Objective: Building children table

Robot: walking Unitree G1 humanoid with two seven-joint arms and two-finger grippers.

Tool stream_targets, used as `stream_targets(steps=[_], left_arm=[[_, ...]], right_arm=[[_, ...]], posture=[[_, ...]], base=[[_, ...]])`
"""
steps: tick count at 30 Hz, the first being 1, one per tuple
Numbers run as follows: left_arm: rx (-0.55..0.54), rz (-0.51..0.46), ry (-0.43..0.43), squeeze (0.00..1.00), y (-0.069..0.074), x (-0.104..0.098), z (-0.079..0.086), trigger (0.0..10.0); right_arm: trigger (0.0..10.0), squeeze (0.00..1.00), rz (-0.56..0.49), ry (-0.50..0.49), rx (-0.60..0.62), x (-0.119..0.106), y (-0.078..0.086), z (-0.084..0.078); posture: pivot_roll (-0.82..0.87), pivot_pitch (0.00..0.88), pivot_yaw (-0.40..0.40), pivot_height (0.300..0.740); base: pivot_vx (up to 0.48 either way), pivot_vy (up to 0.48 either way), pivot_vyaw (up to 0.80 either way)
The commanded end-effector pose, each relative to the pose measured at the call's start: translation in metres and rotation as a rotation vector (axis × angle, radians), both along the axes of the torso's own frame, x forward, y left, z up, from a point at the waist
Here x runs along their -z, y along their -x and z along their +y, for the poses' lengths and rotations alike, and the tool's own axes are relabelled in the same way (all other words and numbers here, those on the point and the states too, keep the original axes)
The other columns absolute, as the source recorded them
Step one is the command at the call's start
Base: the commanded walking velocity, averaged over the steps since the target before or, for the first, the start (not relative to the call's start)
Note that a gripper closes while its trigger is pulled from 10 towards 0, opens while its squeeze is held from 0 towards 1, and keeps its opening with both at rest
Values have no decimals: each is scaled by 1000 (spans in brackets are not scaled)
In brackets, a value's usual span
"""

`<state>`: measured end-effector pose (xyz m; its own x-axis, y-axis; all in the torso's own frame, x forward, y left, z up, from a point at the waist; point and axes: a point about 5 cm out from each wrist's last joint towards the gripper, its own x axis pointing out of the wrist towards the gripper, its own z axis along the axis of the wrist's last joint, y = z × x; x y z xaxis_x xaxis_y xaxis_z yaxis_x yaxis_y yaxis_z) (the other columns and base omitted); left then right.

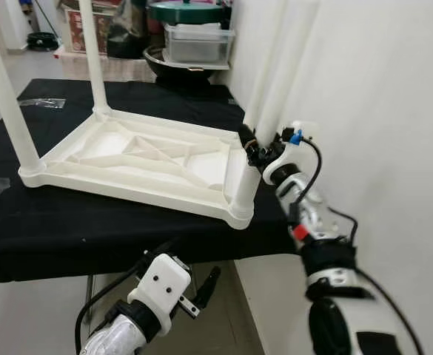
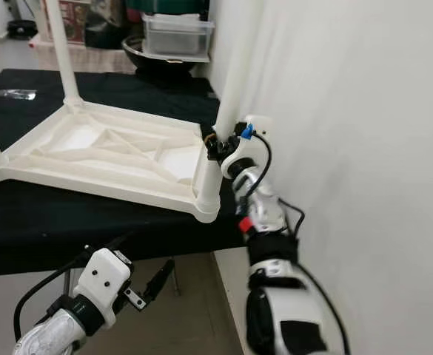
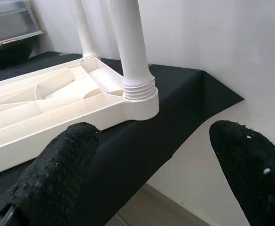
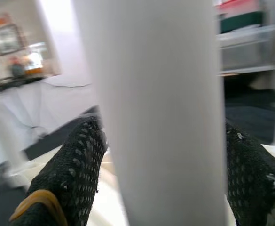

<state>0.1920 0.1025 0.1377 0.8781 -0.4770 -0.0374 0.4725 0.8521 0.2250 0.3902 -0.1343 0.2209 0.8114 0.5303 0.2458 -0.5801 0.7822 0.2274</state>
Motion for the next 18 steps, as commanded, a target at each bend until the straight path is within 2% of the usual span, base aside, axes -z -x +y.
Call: stream_targets(steps=[1,2,3,5,6,8,11,12,13,18], left_arm=[[6,13,4,0,0,3,-2,10000],[9,13,6,0,0,3,-2,10000],[14,10,0,0,0,3,-3,10000],[14,10,0,0,0,3,-3,10000],[15,8,-2,0,0,2,-3,10000],[9,4,-4,0,1,1,-2,10000],[6,3,-4,0,1,0,-1,10000],[3,2,-4,0,1,0,-1,10000],[1,3,-4,0,1,0,-1,10000],[1,3,-4,0,1,0,-1,10000]], right_arm=[[10000,0,27,-10,-62,6,1,6],[10000,0,42,16,-238,7,5,14],[10000,0,38,59,-463,6,10,31],[10000,0,38,59,-463,6,10,31],[10000,0,30,93,-616,4,15,44],[10000,0,14,140,-755,2,19,60],[10000,0,14,152,-771,2,19,63],[392,0,16,165,-762,3,19,67],[0,0,26,178,-716,6,17,70],[0,0,26,178,-716,6,17,70]], posture=[[134,0,-135,740],[133,0,-131,740],[156,0,-141,740],[156,0,-141,740],[167,0,-146,740],[178,0,-153,740],[178,0,-153,740],[173,0,-155,740],[172,0,-156,740],[172,0,-156,740]], base=[[0,0,0],[0,0,0],[0,0,0],[0,0,0],[0,0,0],[0,0,0],[0,0,0],[0,0,0],[0,0,0],[0,0,0]])
